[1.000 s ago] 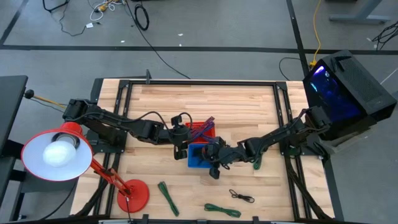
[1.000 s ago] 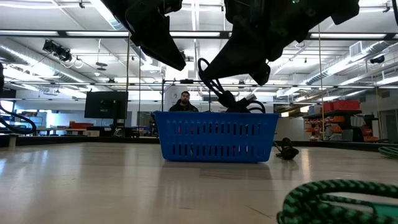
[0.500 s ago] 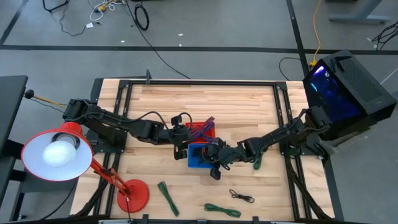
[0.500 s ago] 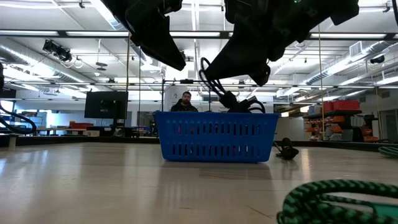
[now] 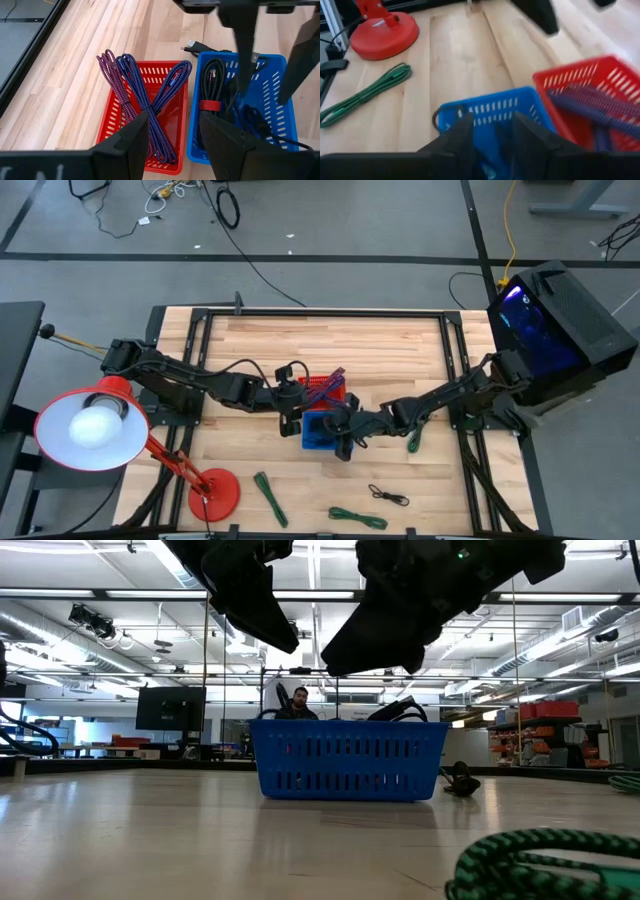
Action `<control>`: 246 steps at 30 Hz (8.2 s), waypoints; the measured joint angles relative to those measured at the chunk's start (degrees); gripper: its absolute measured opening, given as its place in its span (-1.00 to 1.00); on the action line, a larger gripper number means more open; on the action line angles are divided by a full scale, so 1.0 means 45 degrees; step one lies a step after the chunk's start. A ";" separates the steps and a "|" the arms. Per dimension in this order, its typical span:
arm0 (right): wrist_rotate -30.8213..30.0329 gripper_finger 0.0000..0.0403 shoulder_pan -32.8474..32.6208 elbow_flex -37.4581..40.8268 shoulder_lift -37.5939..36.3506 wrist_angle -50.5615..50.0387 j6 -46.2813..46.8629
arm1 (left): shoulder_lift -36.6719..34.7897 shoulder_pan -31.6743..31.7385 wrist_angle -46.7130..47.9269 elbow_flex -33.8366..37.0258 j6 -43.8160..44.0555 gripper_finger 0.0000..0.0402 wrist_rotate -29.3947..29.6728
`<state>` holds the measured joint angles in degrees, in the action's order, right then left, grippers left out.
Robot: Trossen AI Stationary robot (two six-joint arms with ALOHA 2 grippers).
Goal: Pick & Place USB Port
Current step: Put the green charger cable into the red bin
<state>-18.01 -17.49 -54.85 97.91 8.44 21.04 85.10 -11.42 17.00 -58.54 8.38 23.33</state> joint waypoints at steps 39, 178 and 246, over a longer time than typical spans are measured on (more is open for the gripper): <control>0.3093 -0.27 -0.2556 0.3605 -0.4449 -1.5008 1.2670 | 0.0000 -0.0005 0.0203 0.0000 0.0176 -0.11 -0.0003; -0.2123 -1.00 0.2366 -0.3250 -0.3073 -0.6033 -0.5551 | 0.0005 0.0000 0.0033 0.0000 0.0516 -0.11 0.0570; 0.2228 -0.95 0.3713 -0.3084 0.0734 -0.5029 -0.3828 | 0.0005 0.0311 -0.0176 0.0010 0.0296 -0.11 0.0526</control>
<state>-7.98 -0.78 -68.73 101.21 -14.20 3.81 85.12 -10.02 16.21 -58.50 9.71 25.69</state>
